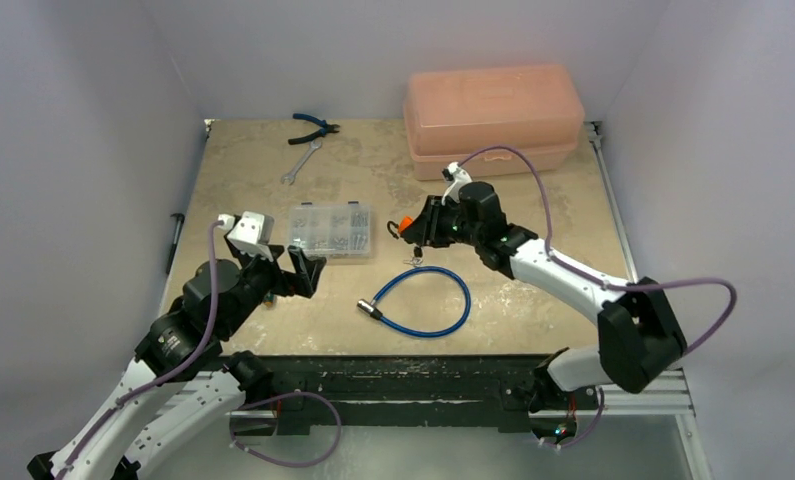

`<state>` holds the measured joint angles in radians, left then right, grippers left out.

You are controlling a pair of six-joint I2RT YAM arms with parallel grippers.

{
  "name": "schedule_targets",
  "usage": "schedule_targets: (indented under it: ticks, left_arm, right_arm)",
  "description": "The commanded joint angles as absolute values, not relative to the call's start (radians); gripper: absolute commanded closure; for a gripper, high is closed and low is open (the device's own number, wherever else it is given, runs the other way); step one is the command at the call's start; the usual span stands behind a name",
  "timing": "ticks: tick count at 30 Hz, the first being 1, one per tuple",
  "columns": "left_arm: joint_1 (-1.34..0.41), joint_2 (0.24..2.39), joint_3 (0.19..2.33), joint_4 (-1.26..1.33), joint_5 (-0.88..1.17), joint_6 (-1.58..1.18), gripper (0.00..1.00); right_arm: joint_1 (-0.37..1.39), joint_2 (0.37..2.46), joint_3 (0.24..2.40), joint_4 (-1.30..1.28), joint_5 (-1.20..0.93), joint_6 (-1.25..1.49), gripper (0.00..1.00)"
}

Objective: Unlock with the key

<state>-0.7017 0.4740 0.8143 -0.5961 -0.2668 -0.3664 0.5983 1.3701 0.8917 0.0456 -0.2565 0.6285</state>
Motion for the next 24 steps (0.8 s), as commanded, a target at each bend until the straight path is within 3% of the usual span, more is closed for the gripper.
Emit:
schedule_targets:
  ticks: [1,24]
  left_arm:
    - [-0.701,0.459,0.800,-0.553,-0.315,-0.324,0.01]
    - [-0.701,0.417,0.771,-0.530,-0.313,-0.304,0.02]
  right_arm:
    - [0.582,1.464,0.966,0.201,-0.294,0.610,1.00]
    - [0.511,1.904,1.122,0.373,-0.409,0.667,1.00]
